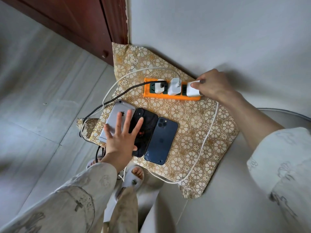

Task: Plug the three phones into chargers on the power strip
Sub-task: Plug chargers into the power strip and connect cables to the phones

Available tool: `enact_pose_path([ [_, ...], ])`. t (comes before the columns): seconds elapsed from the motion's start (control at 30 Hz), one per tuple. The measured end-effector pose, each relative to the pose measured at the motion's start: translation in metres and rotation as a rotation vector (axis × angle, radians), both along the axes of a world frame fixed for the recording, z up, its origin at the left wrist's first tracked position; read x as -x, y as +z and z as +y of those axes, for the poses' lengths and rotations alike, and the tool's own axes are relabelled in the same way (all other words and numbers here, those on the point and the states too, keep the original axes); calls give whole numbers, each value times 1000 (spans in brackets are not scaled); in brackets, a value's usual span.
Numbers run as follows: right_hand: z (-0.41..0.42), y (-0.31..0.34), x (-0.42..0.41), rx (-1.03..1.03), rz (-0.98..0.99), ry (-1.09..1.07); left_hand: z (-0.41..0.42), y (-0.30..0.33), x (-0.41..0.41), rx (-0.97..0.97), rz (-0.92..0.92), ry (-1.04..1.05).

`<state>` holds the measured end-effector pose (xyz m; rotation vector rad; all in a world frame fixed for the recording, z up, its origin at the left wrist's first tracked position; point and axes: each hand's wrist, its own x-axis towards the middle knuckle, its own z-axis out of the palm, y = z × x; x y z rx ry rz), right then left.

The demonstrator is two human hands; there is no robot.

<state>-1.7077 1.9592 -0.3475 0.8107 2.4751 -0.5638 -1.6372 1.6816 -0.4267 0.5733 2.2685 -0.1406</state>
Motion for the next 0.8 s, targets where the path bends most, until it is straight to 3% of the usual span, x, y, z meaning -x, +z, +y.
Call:
enact_pose_path([
  [0.33, -19, -18, 9, -283, -45, 151, 1, 3, -1, -9, -23, 4],
  [0.8, -32, -20, 11, -289, -51, 170, 1, 9, 0, 7, -43, 20],
])
